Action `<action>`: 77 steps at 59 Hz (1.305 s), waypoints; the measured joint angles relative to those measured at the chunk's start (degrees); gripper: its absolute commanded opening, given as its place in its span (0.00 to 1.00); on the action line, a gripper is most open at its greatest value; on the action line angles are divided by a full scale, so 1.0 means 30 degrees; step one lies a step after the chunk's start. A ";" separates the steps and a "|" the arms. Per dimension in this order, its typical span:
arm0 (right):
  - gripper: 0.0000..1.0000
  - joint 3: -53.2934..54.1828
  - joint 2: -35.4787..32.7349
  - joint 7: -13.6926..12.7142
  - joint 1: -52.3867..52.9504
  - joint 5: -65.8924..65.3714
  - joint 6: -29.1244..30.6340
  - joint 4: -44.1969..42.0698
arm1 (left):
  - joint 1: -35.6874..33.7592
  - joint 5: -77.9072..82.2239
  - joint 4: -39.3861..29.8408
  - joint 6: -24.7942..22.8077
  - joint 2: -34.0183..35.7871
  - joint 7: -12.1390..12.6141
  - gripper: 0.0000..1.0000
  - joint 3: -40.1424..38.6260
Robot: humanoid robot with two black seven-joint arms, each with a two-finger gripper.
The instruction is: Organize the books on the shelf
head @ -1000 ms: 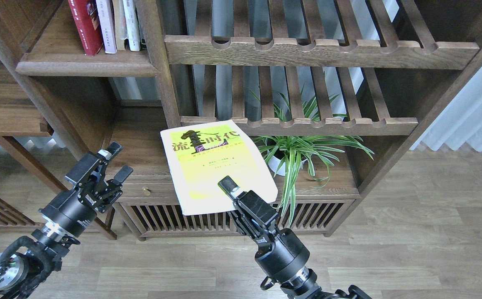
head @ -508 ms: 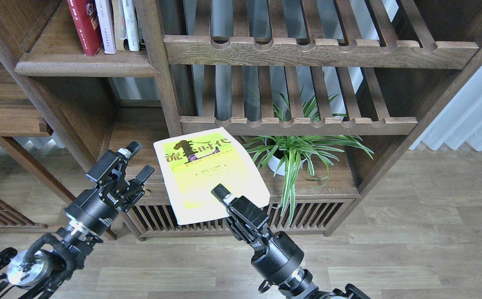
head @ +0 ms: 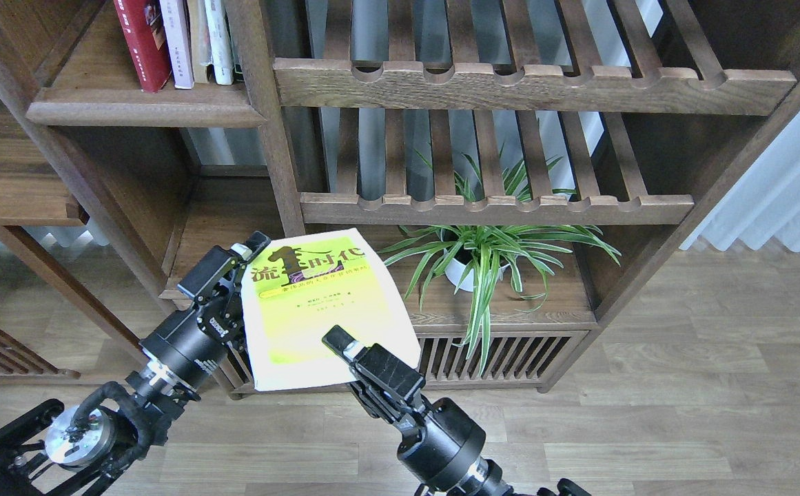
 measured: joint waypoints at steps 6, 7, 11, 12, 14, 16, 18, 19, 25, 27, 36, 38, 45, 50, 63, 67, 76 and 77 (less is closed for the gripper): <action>0.22 -0.0003 0.0000 0.0000 -0.0011 -0.0010 0.0000 0.0000 | -0.0013 -0.0001 0.0000 0.0000 -0.0209 -0.0010 0.61 0.0048; 0.22 -0.0009 0.0000 0.0001 -0.0016 -0.0011 0.0000 0.0000 | -0.0014 -0.0002 0.0000 0.0000 -0.0233 -0.0013 0.60 0.0051; 0.22 -0.0095 0.0000 0.0001 -0.0021 -0.0025 0.0000 0.0000 | -0.0016 -0.0002 0.0000 0.0000 -0.0273 -0.0060 0.46 0.0053; 0.22 -0.0112 0.0000 0.0001 -0.0021 -0.0026 -0.0001 0.0000 | -0.0016 -0.0001 0.0000 0.0000 -0.0272 -0.0109 0.44 0.0058; 0.22 -0.0157 0.0000 0.0001 -0.0020 -0.0031 0.0000 0.0000 | -0.0017 -0.0001 0.0000 0.0000 -0.0253 -0.0225 0.41 0.0072; 0.22 -0.0191 0.0000 0.0000 -0.0020 -0.0037 -0.0001 0.0000 | -0.0017 0.0000 0.0000 0.0000 -0.0233 -0.0339 0.39 0.0086; 0.22 -0.0208 0.0000 0.0000 -0.0019 -0.0038 -0.0001 0.0000 | -0.0017 -0.0012 0.0000 0.0000 -0.0220 -0.0455 0.37 0.0088; 0.22 -0.0211 0.0000 0.0001 -0.0019 -0.0038 0.0000 -0.0001 | -0.0017 -0.0025 0.0000 0.0000 -0.0216 -0.0506 0.35 0.0088; 0.22 -0.0216 0.0000 0.0000 -0.0015 -0.0041 0.0000 0.0000 | -0.0017 -0.0070 0.0000 0.0000 -0.0212 -0.0672 0.33 0.0086; 0.22 -0.0217 0.0000 0.0000 -0.0015 -0.0042 -0.0001 0.0000 | -0.0017 -0.0073 0.0000 0.0000 -0.0215 -0.0690 0.31 0.0082; 0.22 -0.0218 0.0000 0.0001 -0.0044 -0.0042 -0.0001 -0.0001 | -0.0039 -0.0084 -0.0005 0.0000 -0.0251 -0.0713 0.16 0.0063; 0.22 -0.0218 0.0000 0.0000 -0.0058 -0.0042 0.0000 -0.0001 | -0.0055 -0.0084 -0.0011 0.0000 -0.0260 -0.0713 0.13 0.0063; 0.22 -0.0218 0.0000 0.0001 -0.0093 -0.0042 0.0000 -0.0001 | -0.0270 -0.0086 -0.0024 0.0000 -0.0362 -0.0713 0.12 0.0078; 0.23 -0.0218 0.0000 0.0001 -0.0107 -0.0042 0.0000 -0.0001 | -0.0501 -0.0089 -0.0025 0.0000 -0.0430 -0.0713 0.11 0.0156; 0.26 0.0137 0.0000 -0.0005 -0.0032 -0.0100 0.0000 -0.0085 | -0.0628 -0.0081 -0.0063 0.0000 0.0292 -0.0643 0.11 0.0365; 0.29 0.0452 0.0000 0.0050 0.0042 -0.0100 0.0000 -0.0274 | -0.0556 -0.0063 -0.0064 0.0000 0.0697 -0.0646 0.11 0.0363; 0.37 0.1014 0.0000 0.0156 0.0343 -0.0151 0.0000 -0.0926 | -0.0512 -0.0053 -0.0037 0.0000 0.1417 -0.0674 0.11 0.0349; 0.38 0.1042 0.0000 0.0163 0.0360 -0.0162 0.0000 -0.0974 | -0.0511 -0.0053 -0.0035 0.0000 0.1466 -0.0677 0.11 0.0342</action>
